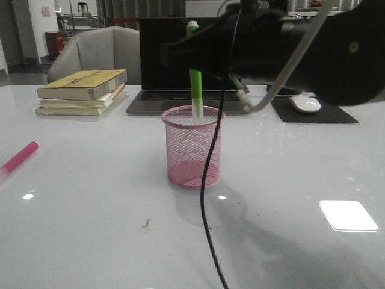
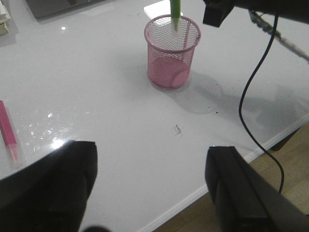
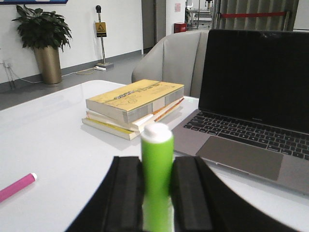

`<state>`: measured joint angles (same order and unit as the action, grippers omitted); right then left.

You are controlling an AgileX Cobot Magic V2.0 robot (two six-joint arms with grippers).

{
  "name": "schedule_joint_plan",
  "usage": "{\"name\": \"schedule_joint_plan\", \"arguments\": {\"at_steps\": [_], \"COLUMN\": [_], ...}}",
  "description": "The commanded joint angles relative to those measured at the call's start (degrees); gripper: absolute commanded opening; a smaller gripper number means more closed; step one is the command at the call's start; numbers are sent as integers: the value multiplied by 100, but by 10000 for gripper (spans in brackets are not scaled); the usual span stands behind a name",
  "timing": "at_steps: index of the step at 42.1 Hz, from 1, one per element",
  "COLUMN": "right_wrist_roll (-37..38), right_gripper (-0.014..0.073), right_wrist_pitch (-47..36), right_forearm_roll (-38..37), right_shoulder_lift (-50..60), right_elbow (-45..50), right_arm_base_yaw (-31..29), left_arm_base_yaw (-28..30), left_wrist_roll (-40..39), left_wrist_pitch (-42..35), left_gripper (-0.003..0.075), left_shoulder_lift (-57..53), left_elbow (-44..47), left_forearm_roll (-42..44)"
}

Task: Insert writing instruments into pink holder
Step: 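Lift the green marker upright and carry it above the pink holder, then lower the green marker into the holder and open the right gripper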

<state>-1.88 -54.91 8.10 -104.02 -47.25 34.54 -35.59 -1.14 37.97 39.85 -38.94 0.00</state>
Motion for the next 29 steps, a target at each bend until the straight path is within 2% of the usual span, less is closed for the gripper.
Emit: {"name": "schedule_joint_plan", "arguments": {"at_steps": [1, 5, 11, 14, 29], "right_wrist_roll": [-71, -71, -71, -71, -71], "right_gripper": [177, 203, 393, 445, 451], "right_wrist_pitch": [-755, -715, -686, -686, -585], "right_forearm_roll": [-153, -302, -416, -416, -416], "right_shoulder_lift": [48, -64, -87, -87, 51], "right_elbow": [-154, -154, -154, -154, -154], "right_arm_base_yaw": [-10, -10, -10, -10, -10], "left_arm_base_yaw": [-49, -49, -49, -49, -49], "left_wrist_roll": [-7, -7, -7, -7, -7], "left_wrist_pitch": [-459, -459, -459, -459, -459], "left_gripper": [528, 528, 529, 529, 529], "left_shoulder_lift": [14, 14, 14, 14, 14], "left_elbow": [-149, -149, -149, -149, -149], "left_forearm_roll": [-42, -42, -42, -42, -42]}}
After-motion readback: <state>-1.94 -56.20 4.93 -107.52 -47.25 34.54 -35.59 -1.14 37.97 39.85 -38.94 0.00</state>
